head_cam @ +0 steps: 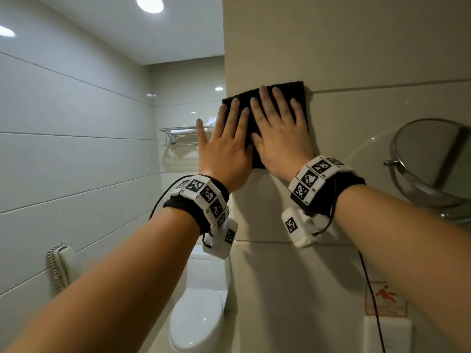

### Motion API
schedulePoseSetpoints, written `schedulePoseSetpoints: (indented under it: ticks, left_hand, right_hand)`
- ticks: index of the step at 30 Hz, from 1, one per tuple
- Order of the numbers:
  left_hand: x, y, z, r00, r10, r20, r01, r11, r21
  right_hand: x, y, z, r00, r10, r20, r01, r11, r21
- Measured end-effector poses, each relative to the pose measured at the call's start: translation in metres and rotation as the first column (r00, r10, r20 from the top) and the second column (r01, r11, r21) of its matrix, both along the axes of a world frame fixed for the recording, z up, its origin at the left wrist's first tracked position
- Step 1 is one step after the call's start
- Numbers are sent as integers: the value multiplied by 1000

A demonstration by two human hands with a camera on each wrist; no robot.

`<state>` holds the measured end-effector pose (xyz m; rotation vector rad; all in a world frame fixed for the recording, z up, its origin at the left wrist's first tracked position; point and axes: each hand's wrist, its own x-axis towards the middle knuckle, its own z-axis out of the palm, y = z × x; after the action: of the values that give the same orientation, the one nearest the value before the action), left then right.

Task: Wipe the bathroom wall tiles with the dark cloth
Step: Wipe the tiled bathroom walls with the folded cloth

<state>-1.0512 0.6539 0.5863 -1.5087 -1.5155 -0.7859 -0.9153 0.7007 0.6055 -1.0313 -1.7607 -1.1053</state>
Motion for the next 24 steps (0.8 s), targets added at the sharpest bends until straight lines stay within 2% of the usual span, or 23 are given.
schedulePoseSetpoints:
  ticks: [8,14,24]
  left_hand:
    - [-6,-4,-24,998,-20,61,23,999,-46]
    - [-11,-7,-68,998,46,38,-44,997,-67]
    - [3,-9,-152,998,61,35,-58,995,-86]
  right_hand:
    - [-10,-1,-18,999,-13,53,13,1000,-2]
    - [-13,-4,-59,994,-10,105,14,999,-34]
    - [7,-9,-139,982,34,186,-15,994,-106]
